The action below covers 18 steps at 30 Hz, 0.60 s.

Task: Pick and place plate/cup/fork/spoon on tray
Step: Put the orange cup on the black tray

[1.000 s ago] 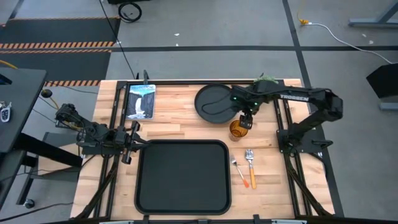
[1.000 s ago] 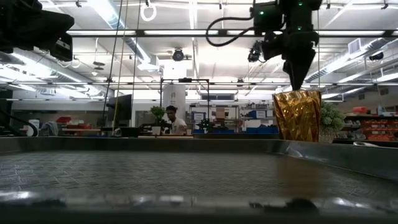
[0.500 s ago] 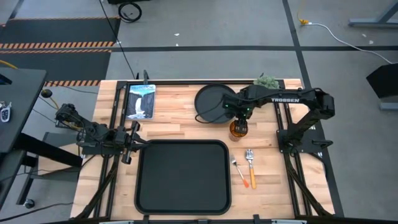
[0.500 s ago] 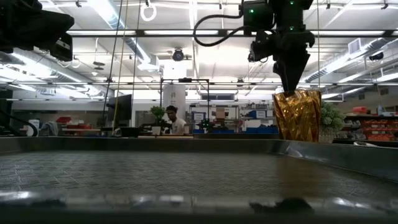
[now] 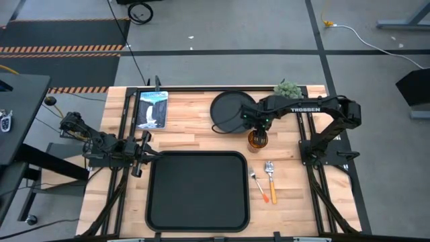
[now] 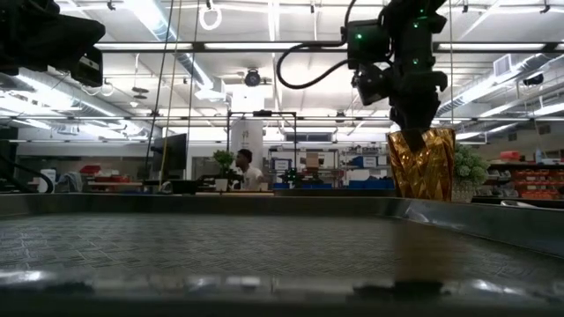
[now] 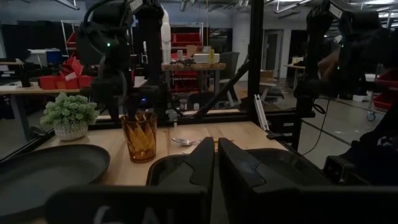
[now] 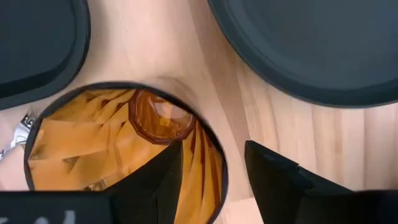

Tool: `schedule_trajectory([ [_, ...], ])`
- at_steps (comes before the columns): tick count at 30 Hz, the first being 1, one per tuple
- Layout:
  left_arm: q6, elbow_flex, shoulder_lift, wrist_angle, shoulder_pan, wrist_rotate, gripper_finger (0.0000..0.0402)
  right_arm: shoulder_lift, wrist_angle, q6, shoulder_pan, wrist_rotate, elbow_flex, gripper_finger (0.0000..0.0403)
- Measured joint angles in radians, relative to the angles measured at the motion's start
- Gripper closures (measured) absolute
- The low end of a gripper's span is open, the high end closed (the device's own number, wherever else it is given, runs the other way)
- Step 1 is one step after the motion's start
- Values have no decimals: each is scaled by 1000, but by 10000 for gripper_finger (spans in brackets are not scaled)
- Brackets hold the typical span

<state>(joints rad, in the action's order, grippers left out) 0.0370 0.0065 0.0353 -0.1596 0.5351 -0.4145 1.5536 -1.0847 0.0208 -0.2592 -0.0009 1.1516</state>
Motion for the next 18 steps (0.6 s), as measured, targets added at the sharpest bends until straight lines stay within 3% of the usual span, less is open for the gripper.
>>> schedule_trajectory([
  [8,0,0,0,0,0,0,372,0,0,22,0,0,-30,261],
  [18,0,0,0,0,0,0,372,0,-30,40,-4,-2,-29,339],
])
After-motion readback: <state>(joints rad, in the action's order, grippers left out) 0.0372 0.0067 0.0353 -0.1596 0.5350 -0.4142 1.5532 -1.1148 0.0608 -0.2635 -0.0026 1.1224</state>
